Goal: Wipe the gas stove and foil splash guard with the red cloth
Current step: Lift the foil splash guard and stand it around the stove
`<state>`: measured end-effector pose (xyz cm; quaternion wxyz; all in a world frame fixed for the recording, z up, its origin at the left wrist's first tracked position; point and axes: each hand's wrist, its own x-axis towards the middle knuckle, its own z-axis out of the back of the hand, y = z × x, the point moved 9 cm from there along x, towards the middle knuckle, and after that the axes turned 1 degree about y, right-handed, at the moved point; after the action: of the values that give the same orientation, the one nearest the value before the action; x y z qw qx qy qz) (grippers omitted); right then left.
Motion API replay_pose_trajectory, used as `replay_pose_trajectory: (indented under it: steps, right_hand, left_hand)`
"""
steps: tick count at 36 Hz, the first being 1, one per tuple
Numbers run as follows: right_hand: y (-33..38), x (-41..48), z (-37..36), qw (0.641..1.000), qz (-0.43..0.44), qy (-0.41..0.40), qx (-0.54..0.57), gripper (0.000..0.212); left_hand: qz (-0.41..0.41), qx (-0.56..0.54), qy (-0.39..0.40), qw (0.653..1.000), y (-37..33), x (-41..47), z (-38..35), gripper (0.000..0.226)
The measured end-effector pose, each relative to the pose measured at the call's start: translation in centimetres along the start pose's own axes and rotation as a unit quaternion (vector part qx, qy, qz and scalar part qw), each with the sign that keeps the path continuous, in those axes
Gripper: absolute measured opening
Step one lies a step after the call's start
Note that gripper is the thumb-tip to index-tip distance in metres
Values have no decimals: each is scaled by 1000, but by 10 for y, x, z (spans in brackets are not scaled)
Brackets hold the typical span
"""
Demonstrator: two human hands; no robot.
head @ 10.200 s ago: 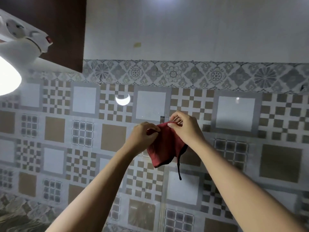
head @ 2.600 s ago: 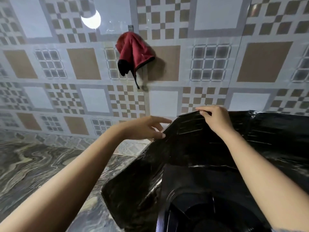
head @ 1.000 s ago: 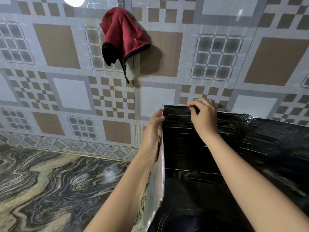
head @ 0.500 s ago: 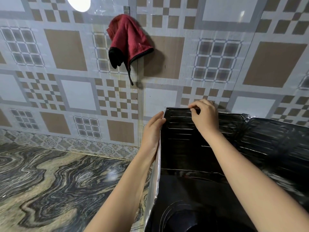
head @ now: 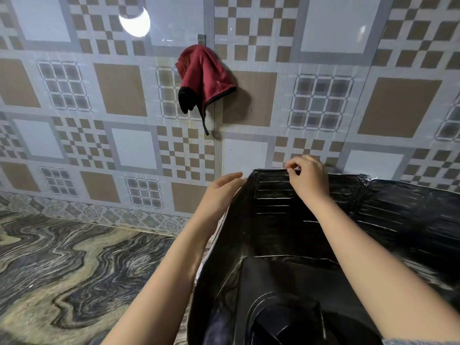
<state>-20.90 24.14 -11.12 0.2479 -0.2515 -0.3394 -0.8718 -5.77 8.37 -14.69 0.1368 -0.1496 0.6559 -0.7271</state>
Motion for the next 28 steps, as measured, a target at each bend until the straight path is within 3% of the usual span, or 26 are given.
replay_pose_trajectory:
  steps: [11,22,28]
  right_hand:
    - [5,-8,3,1000,-2,22,-17,11]
    - [12,-13,4,999,-10,38,-9,11]
    - [10,-14,2,999,-19,39,-1,12]
  left_hand:
    - [24,108,96,989,-9,-19,2,42]
    - [18,300,110,947,-31,-27,5,54]
    - [-11,368,60,928,-31,-20,5,51]
